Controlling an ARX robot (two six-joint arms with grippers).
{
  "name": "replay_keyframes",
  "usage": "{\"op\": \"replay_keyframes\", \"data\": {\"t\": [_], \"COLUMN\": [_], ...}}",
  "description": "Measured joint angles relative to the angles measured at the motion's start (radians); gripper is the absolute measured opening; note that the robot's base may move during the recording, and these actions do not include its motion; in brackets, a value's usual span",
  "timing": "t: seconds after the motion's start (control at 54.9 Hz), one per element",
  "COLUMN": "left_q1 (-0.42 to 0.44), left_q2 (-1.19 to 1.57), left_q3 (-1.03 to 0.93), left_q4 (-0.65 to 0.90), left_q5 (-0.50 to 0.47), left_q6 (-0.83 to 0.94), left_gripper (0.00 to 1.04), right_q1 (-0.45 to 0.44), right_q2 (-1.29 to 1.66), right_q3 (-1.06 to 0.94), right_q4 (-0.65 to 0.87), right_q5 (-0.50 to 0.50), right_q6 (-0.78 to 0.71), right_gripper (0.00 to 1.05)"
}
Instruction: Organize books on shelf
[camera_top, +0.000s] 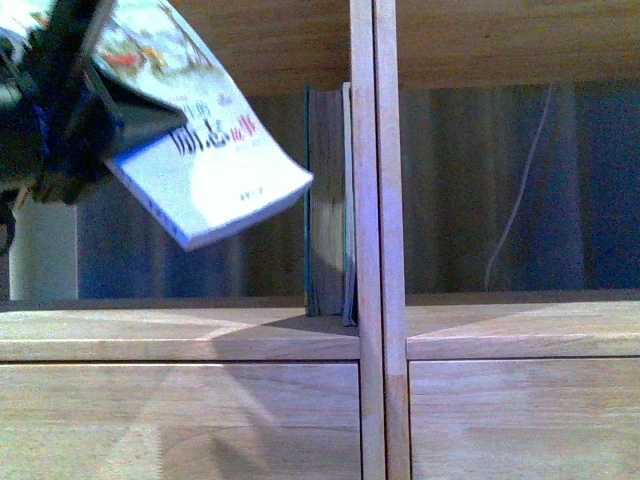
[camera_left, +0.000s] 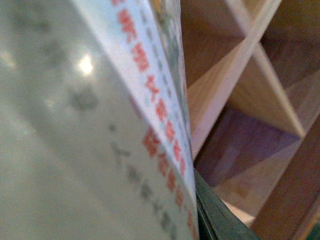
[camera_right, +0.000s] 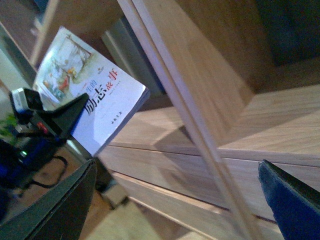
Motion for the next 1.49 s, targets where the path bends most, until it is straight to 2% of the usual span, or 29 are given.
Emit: {"op": "replay_keyframes", "data": {"t": [0.073, 0.182, 0.346, 0.583, 0.765, 0.875, 1.057, 1.312, 1.385, 1.495], "left_q1": [-0.002, -0.006, -0.011, -0.024, -0.043, -0.072, -0.104, -0.129, -0.140, -0.150], "left_q2": [0.043, 0.131, 0.238, 0.397, 0.483, 0.537, 0.560, 0.586, 0.605, 0.623], "left_q3": [0.027, 0.092, 0.233, 0.470, 0.589, 0.612, 0.620, 0.655, 0.682, 0.713], "left_q4": [-0.068, -0.084, -0.137, -0.241, -0.322, -0.352, -0.351, -0.346, -0.349, -0.357], "left_q5": [-0.035, -0.106, -0.162, -0.267, -0.341, -0.428, -0.476, -0.481, -0.489, -0.502], "left_q6": [0.111, 0.305, 0.464, 0.656, 0.793, 0.918, 1.015, 1.023, 1.019, 1.015], "left_gripper": [0.08, 0.08, 0.08, 0.08, 0.08, 0.08, 0.07, 0.07, 0.23, 0.37], "right_q1": [-0.024, -0.045, -0.030, 0.005, 0.006, 0.006, 0.006, 0.006, 0.006, 0.006], "right_q2": [-0.025, -0.074, -0.139, -0.207, -0.206, -0.206, -0.206, -0.206, -0.206, -0.206], "right_q3": [0.000, 0.000, 0.000, -0.029, -0.029, -0.029, -0.029, -0.029, -0.029, -0.029], "right_q4": [-0.053, -0.070, -0.076, -0.089, -0.089, -0.089, -0.089, -0.089, -0.089, -0.089], "right_q5": [0.011, 0.027, 0.051, 0.090, 0.092, 0.092, 0.092, 0.092, 0.092, 0.092], "right_q6": [-0.172, -0.347, -0.438, -0.503, -0.513, -0.514, -0.517, -0.517, -0.517, -0.517], "right_gripper": [0.98, 0.98, 0.98, 0.98, 0.98, 0.98, 0.98, 0.98, 0.98, 0.98]}}
